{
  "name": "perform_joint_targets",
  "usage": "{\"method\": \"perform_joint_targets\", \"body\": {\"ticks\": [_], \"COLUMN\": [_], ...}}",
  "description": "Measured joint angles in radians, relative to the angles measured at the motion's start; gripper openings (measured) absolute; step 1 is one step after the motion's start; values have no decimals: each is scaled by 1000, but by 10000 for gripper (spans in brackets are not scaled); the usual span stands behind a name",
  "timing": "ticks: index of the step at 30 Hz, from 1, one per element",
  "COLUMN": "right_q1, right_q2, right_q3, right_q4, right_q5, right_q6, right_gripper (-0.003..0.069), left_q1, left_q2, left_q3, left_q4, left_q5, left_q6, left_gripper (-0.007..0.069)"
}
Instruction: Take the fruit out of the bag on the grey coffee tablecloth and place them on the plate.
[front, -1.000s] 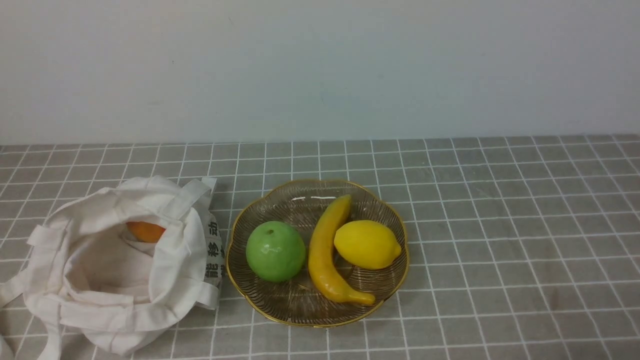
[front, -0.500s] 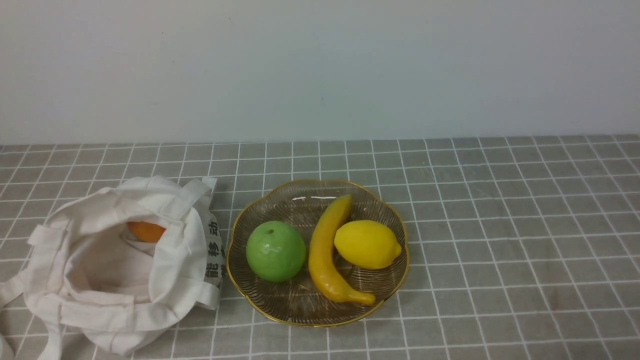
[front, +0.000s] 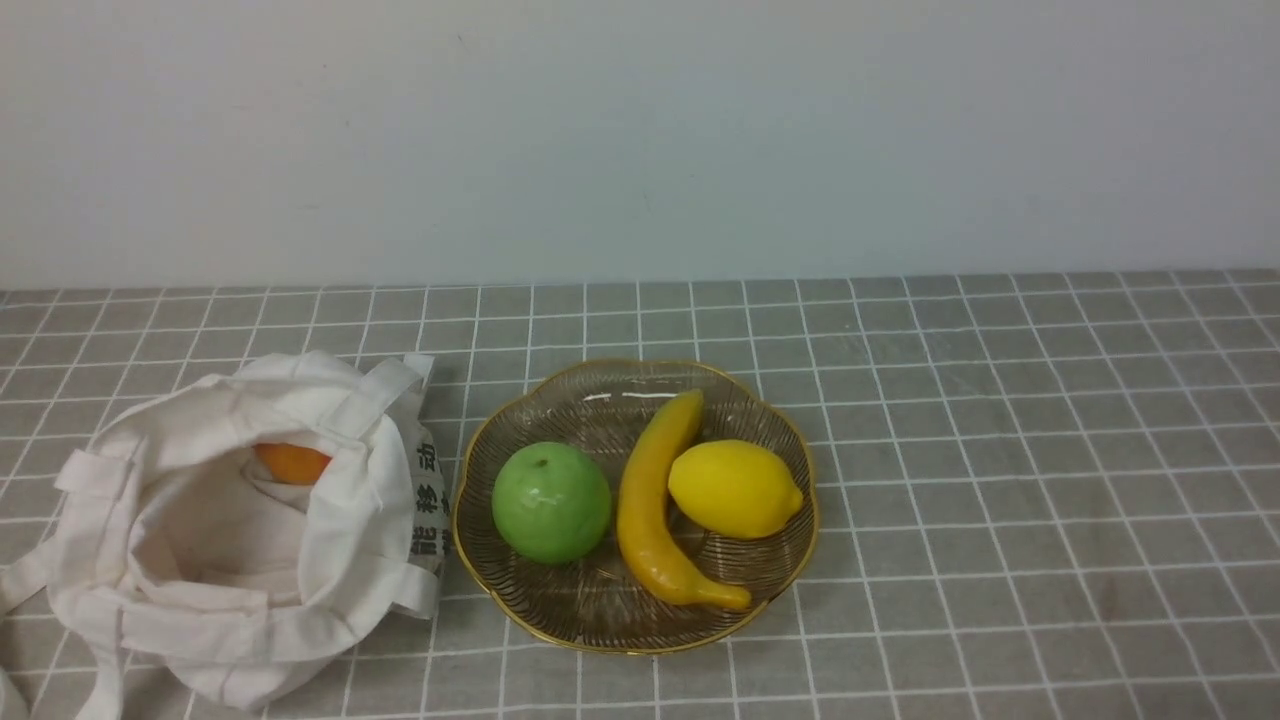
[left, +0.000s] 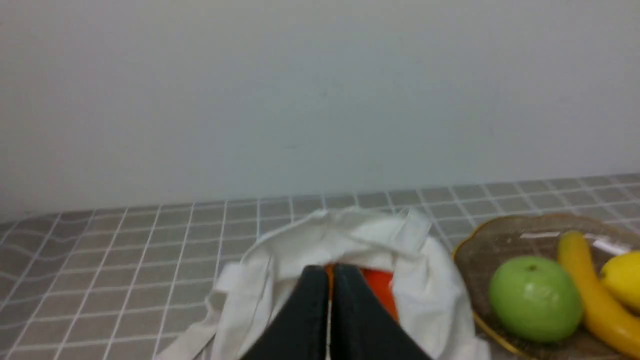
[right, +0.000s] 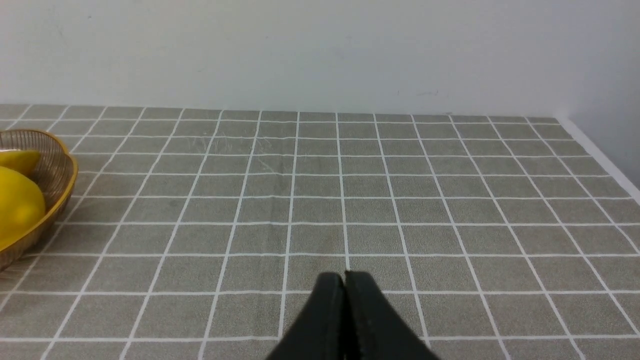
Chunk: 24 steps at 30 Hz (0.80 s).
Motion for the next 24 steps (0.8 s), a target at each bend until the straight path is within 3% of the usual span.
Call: {"method": "perform_joint_targets", "body": {"ticks": [8, 18, 24], "right_q1": [0, 0, 0], "right_q2": [0, 0, 0], "right_q3": [0, 0, 0], "right_q4": [0, 0, 0], "right_q5": [1, 1, 1], "right_q6": [0, 0, 0], "right_gripper": [-15, -15, -15], "left_q1": [111, 112, 39], "left_q2": [-10, -10, -10], "left_q3": [204, 340, 346], "left_q4": [-26, -105, -133], "left_q5": [-48, -156, -193], "left_q6": [7, 6, 38], "left_gripper": [-8, -8, -8]}}
